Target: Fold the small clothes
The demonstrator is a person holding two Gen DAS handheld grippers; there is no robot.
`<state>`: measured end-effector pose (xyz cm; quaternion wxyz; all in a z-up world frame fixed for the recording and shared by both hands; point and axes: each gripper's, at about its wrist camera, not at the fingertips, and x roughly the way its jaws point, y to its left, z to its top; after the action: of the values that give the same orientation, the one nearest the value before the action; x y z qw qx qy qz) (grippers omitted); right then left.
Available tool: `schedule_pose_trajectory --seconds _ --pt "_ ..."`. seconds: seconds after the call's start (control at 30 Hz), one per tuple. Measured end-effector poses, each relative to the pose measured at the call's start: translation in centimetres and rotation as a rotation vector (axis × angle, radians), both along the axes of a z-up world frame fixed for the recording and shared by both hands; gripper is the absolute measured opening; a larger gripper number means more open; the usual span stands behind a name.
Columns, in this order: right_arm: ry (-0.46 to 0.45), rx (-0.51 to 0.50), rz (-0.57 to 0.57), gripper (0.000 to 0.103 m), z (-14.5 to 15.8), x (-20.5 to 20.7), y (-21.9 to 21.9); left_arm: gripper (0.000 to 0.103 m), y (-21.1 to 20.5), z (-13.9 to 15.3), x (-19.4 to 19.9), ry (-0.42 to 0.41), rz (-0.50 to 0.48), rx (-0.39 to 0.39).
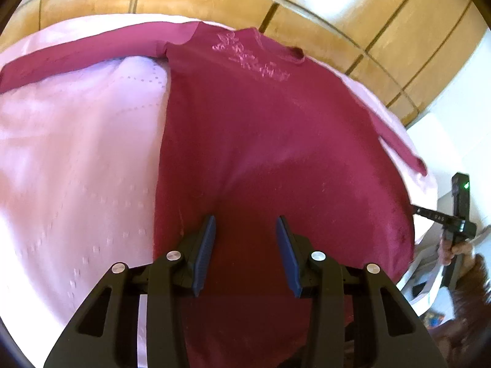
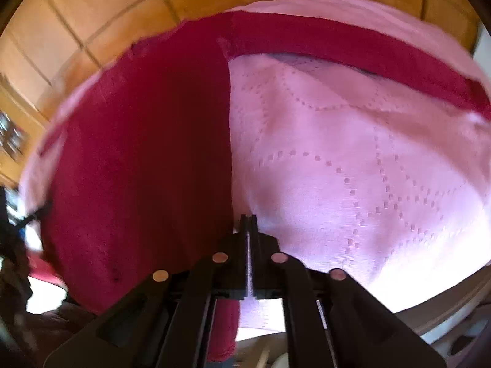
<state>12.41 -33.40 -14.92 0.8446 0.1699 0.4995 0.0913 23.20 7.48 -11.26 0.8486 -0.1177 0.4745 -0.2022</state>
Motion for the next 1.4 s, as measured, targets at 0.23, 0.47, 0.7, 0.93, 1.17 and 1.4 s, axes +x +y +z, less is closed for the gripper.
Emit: schedule_pose_trajectory --seconds 0.23,0.47,0.7,0.93,1.17,1.4 --pt "-0.069 0.126 -0.346 0.052 1.0 1.4 -10.0 0.049 -0.8 2.1 0.7 -0.074 0.024 -0.011" --pt "-0.085 0.127 -0.391 0.048 1.7 4.1 -12.1 0.049 -0.5 3.4 3.9 -0.109 0.079 0.039" --pt "-0.141 0.137 -0.111 0.054 3.3 6.9 -4.0 0.049 3.4 7.1 13.6 -0.223 0.183 0.203" --pt "-0.15 0.135 0.191 0.059 3.2 8.1 5.9 0.049 2.8 5.9 25.2 -0.195 0.082 0.363" --pt "-0.083 0.134 0.254 0.061 1.5 9.7 9.2 0.053 2.1 2.8 33.4 -0.125 -0.02 0.368" --pt "-0.05 0.155 0.235 0.064 1.0 11.2 10.1 0.07 2.7 -1.2 35.9 -0.074 -0.093 0.322"
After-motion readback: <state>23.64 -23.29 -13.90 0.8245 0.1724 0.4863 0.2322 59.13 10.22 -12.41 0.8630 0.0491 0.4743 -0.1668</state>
